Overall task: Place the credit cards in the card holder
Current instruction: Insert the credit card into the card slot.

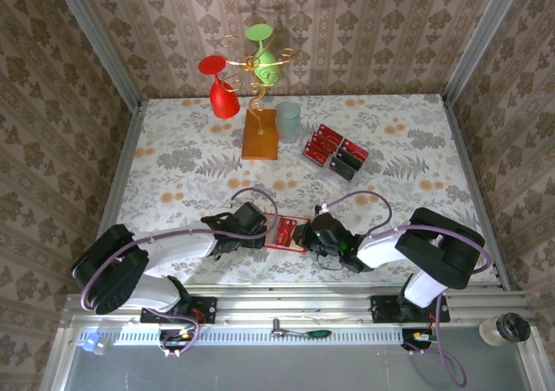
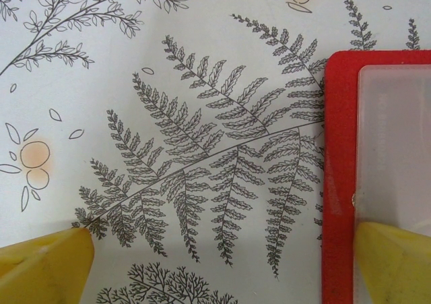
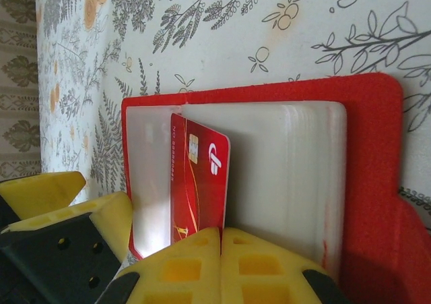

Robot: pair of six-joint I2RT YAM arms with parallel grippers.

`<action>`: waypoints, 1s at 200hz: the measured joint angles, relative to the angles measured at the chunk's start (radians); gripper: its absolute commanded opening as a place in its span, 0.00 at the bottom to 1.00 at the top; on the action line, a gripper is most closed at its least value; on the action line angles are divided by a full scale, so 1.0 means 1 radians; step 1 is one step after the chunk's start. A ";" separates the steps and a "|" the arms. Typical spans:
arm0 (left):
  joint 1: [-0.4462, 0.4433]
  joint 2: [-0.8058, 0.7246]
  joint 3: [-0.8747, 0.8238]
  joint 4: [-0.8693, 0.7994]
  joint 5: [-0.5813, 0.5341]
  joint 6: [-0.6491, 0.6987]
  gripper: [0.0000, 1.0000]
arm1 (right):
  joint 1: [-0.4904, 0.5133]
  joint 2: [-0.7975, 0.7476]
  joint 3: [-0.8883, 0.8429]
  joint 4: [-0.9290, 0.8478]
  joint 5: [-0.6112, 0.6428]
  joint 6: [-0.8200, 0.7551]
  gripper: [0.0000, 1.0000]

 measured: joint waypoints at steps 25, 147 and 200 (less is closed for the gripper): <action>0.000 0.000 0.000 0.000 0.000 0.000 1.00 | 0.000 0.000 0.012 -0.021 -0.005 0.005 0.00; 0.000 0.000 0.000 -0.003 -0.007 -0.002 1.00 | -0.021 0.046 0.107 -0.111 -0.085 -0.004 0.00; 0.000 0.000 0.000 -0.005 -0.018 -0.006 1.00 | -0.051 0.064 0.192 -0.211 -0.183 -0.078 0.30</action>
